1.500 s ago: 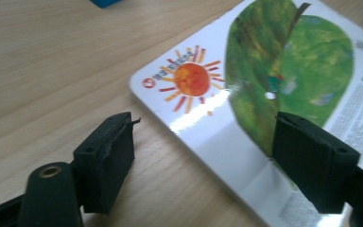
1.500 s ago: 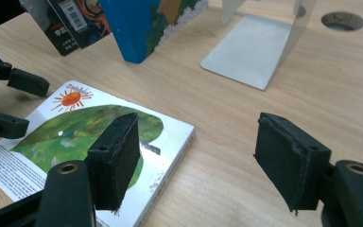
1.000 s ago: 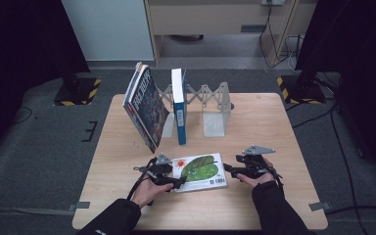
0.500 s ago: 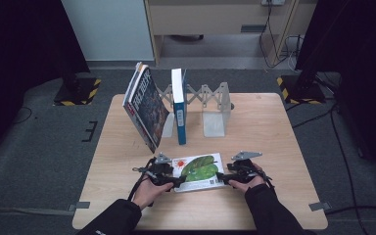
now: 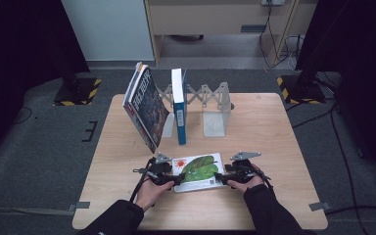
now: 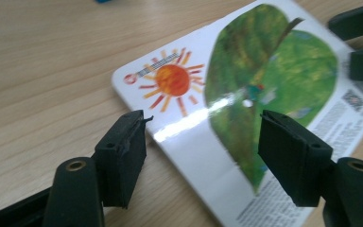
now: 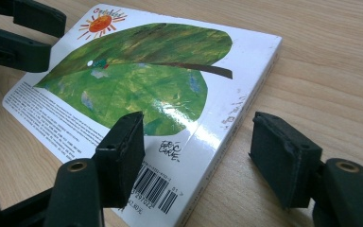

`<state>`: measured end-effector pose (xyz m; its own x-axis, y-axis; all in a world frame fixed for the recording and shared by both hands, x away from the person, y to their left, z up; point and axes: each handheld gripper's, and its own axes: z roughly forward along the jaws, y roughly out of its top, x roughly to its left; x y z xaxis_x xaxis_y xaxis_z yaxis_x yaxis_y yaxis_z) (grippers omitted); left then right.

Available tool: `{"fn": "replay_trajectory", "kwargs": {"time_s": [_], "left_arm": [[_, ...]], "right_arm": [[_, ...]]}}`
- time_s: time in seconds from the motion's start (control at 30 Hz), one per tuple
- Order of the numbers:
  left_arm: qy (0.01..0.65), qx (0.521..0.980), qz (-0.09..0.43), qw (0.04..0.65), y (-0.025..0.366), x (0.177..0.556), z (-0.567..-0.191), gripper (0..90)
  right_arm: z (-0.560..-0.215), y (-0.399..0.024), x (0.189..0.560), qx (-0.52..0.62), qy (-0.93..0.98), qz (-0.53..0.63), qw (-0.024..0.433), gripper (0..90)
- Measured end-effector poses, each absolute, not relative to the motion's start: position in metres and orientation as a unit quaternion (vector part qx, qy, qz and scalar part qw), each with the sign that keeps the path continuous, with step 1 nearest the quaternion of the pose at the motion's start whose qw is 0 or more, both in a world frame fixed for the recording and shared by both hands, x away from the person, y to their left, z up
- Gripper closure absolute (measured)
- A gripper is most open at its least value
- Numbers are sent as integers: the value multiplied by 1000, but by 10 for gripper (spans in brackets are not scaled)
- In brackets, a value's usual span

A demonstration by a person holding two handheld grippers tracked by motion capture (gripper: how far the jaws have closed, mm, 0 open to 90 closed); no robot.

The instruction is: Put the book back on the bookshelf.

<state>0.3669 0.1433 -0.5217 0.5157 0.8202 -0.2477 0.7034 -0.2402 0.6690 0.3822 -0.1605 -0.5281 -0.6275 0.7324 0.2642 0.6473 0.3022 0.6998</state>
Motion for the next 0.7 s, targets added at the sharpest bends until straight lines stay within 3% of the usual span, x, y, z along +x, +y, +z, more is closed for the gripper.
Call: {"fn": "replay_trajectory", "kwargs": {"time_s": [0.3, 0.37, 0.47, 0.7], "left_arm": [[487, 765, 54, 418, 145, 369, -518, 313], [485, 753, 21, 443, 144, 368, -516, 361], [479, 770, 68, 417, 139, 365, -517, 344], [498, 761, 70, 410, 143, 368, -521, 346]], "right_arm": [[-529, -159, 382, 428, 804, 410, 42, 358], [-530, -158, 382, 428, 804, 412, 40, 361], [-530, -158, 382, 428, 804, 412, 39, 360], [-530, -158, 382, 429, 803, 412, 41, 358]]}}
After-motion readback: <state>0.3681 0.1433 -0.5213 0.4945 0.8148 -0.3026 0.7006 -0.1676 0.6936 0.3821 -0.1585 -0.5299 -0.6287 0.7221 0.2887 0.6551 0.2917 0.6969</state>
